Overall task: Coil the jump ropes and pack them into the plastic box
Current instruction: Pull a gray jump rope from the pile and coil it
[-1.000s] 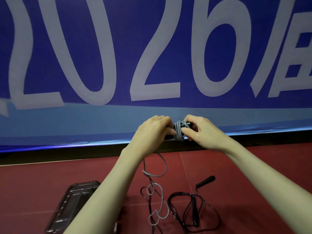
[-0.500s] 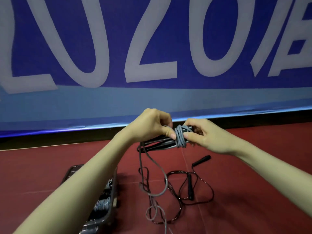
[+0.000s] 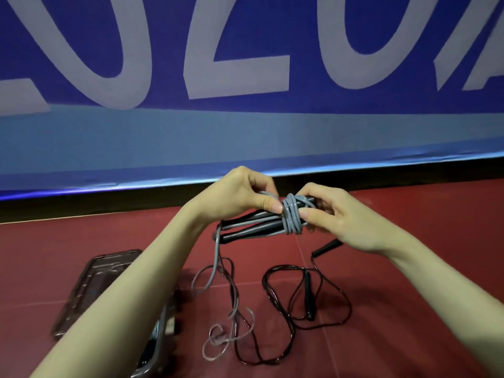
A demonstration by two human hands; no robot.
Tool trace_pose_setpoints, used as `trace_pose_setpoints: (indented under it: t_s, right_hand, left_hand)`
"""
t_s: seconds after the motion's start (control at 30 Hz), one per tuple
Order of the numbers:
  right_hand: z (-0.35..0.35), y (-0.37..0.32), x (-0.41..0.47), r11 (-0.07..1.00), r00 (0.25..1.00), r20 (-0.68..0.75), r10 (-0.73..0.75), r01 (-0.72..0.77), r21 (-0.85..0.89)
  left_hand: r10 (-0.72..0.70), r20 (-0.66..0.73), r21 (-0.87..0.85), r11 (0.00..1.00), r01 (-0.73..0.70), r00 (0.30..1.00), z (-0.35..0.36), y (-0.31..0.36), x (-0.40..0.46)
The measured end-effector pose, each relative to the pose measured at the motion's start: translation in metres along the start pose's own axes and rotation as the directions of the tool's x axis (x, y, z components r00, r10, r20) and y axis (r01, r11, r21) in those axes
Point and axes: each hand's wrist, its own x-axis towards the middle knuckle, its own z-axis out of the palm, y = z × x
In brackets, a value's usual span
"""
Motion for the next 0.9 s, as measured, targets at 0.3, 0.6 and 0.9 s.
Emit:
trace_pose_setpoints:
  t_s: [0.3, 0.6, 0.9]
  right_hand:
    - [0.04, 0.08, -0.01, 0.977, 0.984, 0.036, 0.174, -0.177, 0.12]
    - [0.061, 0.106, -0.046, 0.959, 0.961, 0.042, 0.273, -0.276, 0.07]
    - [0.063, 0.088, -0.043, 0.889, 0.967, 0.029, 0.253, -0.244, 0.387]
  left_hand:
    - [-0.15, 0.139, 0.048, 0.988, 0.145, 0.979, 0.036, -0.083, 0.02]
    - [-0.042, -0.067, 0.454, 0.888, 0.068, 0.997, 0.082, -0.101, 0.014]
    - [-0.104, 0.06, -0.41, 0.904, 0.119, 0.993, 0.095, -0.127, 0.004]
